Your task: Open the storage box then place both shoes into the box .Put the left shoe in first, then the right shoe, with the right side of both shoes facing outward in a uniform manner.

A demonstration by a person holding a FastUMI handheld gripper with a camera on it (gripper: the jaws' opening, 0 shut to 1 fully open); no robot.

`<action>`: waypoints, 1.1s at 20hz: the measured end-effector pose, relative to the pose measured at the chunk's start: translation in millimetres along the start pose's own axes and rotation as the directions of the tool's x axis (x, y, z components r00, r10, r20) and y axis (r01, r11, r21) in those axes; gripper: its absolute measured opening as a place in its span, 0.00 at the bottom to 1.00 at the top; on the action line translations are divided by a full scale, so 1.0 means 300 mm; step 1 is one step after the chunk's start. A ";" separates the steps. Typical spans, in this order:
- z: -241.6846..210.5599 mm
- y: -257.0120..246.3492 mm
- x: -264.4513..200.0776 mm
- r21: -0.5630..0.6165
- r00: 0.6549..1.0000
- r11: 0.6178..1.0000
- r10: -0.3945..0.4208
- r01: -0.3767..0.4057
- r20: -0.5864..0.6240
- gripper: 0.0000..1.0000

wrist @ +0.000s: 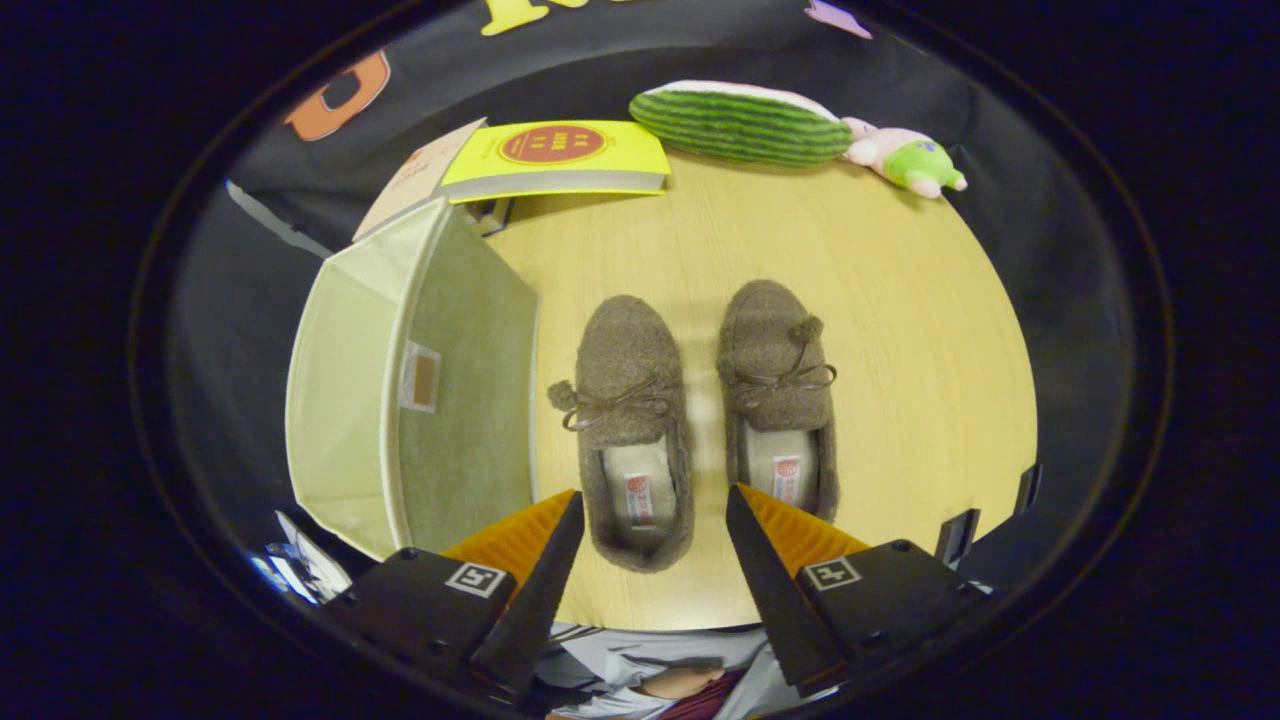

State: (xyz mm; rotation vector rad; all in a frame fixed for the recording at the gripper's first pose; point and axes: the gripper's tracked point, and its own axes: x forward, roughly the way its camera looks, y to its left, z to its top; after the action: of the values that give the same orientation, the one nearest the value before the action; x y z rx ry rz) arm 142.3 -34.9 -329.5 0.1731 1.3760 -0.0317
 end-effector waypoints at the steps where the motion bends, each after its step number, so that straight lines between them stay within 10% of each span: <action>1: 0.007 -0.017 0.028 -0.010 1.000 1.000 -0.023 0.023 -0.008 0.84; 6: -0.010 -0.027 0.170 -0.062 0.994 0.996 -0.063 0.058 -0.089 0.47; 16: 0.008 -0.018 0.242 -0.058 0.996 0.997 -0.050 0.046 -0.070 0.07; 22: 0.023 0.037 0.112 -0.028 1.000 1.000 0.011 -0.012 -0.028 0.06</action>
State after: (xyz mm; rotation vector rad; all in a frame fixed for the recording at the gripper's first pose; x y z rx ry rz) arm 156.9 -22.4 -359.9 0.1587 1.4029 -0.0003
